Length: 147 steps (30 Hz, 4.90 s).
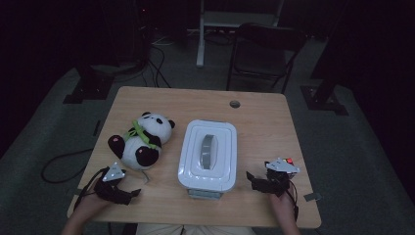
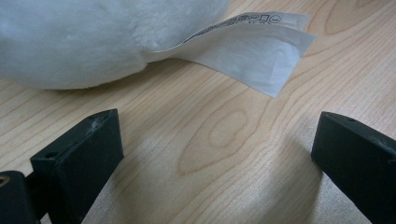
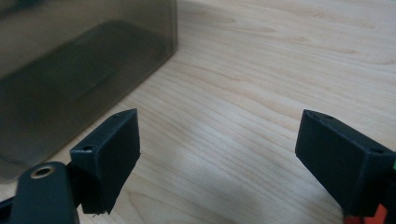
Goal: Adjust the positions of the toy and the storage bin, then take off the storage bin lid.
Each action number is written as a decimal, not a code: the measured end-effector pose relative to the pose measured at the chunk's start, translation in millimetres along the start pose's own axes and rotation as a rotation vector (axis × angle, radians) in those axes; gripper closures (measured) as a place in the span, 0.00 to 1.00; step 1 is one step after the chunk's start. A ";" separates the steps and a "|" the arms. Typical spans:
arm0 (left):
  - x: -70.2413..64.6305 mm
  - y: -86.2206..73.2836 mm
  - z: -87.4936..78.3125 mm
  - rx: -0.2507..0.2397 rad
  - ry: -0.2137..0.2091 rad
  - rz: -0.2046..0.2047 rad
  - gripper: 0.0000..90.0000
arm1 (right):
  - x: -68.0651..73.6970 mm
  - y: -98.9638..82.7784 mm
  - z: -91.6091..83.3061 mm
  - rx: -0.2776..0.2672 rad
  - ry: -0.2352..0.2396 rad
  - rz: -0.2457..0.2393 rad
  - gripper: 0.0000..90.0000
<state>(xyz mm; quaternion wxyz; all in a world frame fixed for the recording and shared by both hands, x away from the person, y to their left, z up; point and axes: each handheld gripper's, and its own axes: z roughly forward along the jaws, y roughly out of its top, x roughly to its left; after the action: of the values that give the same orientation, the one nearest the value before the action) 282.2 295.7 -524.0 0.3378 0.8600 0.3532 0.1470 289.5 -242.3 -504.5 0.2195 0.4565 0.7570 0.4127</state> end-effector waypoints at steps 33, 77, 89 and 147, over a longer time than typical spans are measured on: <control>-4.3 1.6 1.4 0.001 -0.025 0.026 0.03 | 5.3 13.4 -7.5 0.000 0.083 0.004 0.14; -4.7 -0.3 -0.3 0.000 -0.020 0.019 0.03 | 122.8 119.7 -4.5 -0.028 0.262 -0.138 0.27; -4.9 -0.7 -0.7 0.001 -0.019 0.016 0.03 | 131.5 118.1 4.7 0.028 0.252 -0.216 0.59; -5.0 -1.1 -1.1 0.000 -0.014 0.012 0.03 | 24.4 143.7 -48.4 -0.103 0.180 -0.026 0.77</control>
<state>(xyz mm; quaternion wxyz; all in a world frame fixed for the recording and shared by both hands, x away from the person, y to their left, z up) 277.6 293.3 -524.1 0.3393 0.8631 0.3458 0.1428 316.6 -206.6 -357.5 0.1790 0.3957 0.7573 0.4878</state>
